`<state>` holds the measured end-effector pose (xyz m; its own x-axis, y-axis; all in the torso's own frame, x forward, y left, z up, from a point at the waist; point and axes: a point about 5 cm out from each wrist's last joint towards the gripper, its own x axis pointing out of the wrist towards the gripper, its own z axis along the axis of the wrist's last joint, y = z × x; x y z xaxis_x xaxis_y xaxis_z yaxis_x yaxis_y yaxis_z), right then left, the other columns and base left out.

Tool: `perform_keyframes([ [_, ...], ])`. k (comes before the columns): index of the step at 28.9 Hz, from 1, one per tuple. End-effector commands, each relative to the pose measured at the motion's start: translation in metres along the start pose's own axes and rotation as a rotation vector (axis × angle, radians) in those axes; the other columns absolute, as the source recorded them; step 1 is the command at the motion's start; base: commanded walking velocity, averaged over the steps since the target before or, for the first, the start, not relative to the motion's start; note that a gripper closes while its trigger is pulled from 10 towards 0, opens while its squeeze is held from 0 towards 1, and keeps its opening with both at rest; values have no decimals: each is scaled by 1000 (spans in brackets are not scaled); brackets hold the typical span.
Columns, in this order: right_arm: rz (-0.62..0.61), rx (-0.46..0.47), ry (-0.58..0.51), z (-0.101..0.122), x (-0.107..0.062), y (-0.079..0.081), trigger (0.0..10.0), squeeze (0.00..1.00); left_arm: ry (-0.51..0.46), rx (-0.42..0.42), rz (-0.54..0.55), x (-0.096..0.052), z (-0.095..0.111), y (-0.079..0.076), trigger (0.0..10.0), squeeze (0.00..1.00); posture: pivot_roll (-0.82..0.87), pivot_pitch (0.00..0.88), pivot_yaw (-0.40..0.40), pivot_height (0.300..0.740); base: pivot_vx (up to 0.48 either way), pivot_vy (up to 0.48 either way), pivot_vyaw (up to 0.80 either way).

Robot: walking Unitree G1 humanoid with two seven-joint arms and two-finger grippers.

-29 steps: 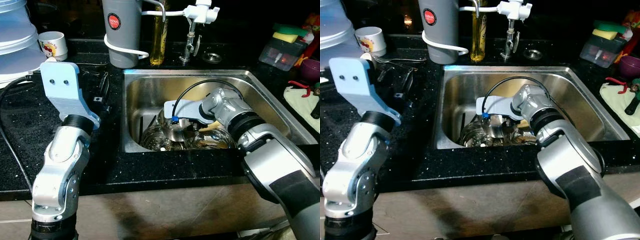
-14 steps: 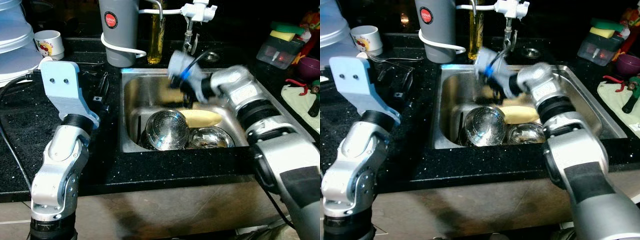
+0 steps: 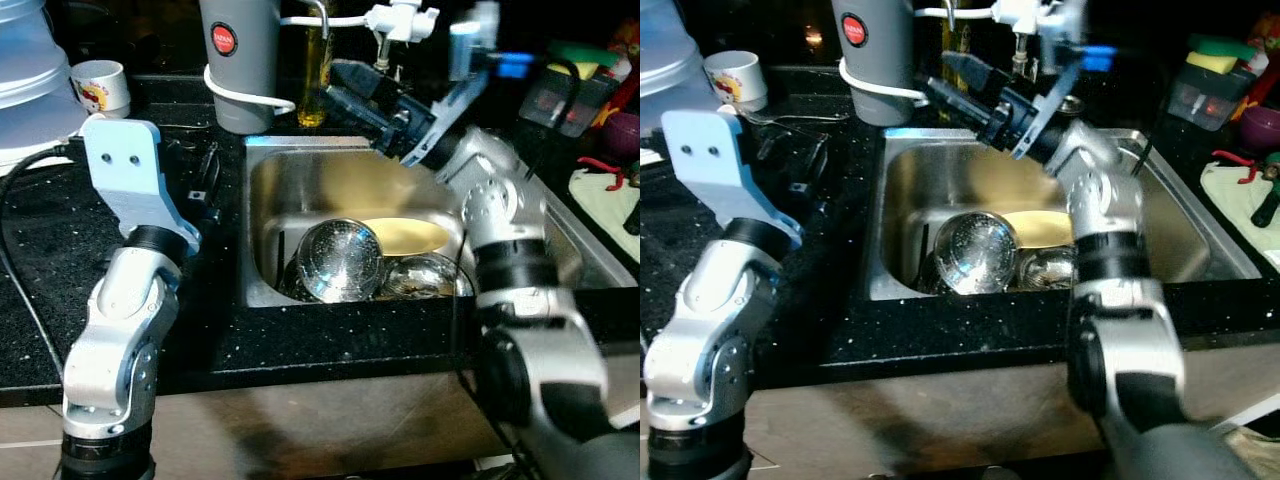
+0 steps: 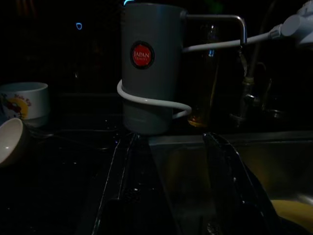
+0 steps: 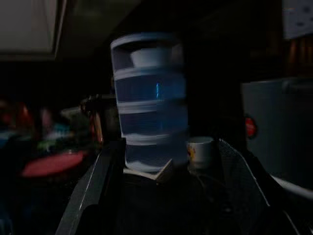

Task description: Kitchen organization

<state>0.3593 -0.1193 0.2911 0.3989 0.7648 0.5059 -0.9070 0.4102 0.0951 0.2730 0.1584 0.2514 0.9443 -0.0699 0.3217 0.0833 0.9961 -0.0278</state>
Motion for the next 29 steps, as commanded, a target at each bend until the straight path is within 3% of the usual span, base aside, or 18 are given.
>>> perform_keyframes([
  [1, -51, 70, -69, -1, -6, 2, 10000, 0, 35, 3, 13, 1, -6, 0, 10000, 0, -75, 10, -65, 732, 0, 0, 0],
  [8, -116, 151, -100, -16, -10, 9, 10000, 0, 60, -17, -2, 2, -10, -5, 10000, 0, -77, 2, -48, 732, 0, 0, 0],
  [17, -138, 198, -127, -17, -7, 20, 10000, 0, 63, -17, -15, 4, -9, -5, 10000, 0, -77, 5, -35, 732, 0, 0, 0],
  [29, -159, 212, -80, -32, -2, 33, 10000, 0, 113, -19, -26, 3, -20, -8, 10000, 0, -75, 11, -30, 732, -288, 0, 0],
])
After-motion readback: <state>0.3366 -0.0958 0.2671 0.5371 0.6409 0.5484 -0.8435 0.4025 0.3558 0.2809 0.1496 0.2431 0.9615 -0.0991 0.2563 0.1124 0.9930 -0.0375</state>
